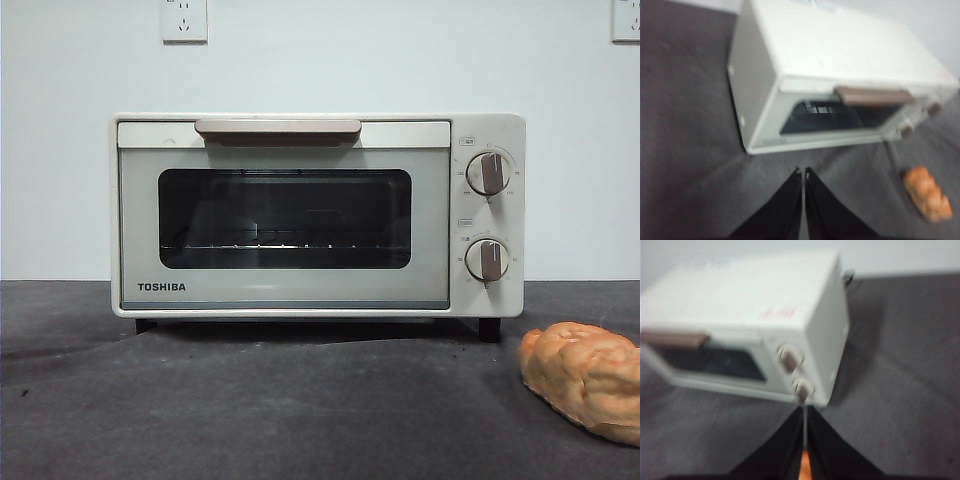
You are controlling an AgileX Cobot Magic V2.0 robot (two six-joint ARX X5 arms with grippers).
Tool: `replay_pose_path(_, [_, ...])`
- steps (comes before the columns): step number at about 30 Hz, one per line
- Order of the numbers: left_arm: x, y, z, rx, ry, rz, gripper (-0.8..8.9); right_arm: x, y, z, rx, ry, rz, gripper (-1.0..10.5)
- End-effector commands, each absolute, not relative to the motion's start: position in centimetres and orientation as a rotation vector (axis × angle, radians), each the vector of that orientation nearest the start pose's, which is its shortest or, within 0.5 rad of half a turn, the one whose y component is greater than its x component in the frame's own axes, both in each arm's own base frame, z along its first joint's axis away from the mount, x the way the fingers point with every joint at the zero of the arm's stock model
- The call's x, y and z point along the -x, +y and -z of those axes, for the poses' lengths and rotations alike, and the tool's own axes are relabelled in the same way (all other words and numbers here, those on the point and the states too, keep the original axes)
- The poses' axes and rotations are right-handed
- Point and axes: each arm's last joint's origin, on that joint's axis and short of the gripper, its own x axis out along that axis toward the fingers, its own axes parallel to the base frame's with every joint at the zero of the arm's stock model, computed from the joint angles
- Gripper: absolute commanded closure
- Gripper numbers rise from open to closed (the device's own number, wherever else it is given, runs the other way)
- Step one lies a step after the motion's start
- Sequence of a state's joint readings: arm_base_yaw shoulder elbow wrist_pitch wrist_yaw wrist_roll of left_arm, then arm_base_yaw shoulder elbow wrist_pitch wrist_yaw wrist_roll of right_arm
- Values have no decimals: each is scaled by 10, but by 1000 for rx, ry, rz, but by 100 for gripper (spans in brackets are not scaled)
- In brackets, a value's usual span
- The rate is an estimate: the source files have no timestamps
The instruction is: The left arm flap open the oven, the right arm pick bread and place it into oven, the left arm flap close the oven
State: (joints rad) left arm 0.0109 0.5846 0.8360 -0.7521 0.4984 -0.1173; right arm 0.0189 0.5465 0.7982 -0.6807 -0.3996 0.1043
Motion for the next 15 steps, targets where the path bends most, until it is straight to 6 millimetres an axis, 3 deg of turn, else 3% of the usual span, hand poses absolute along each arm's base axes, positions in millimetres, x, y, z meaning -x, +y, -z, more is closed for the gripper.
replay_pose_path(1, [-106, -15, -333, 129, 547, 506, 796, -108, 15, -329, -114, 524, -437, 938])
replay_pose_path(7, [-107, -20, -336, 96, 612, 556, 796, -117, 20, -333, -74, 684, -485, 938])
replay_pose_path(13, [-107, -20, -336, 96, 610, 558, 796, -118, 22, -332, -71, 696, -498, 935])
replay_pose_path(15, [-107, -20, -336, 96, 611, 558, 796, -118, 22, -332, -71, 695, -498, 879])
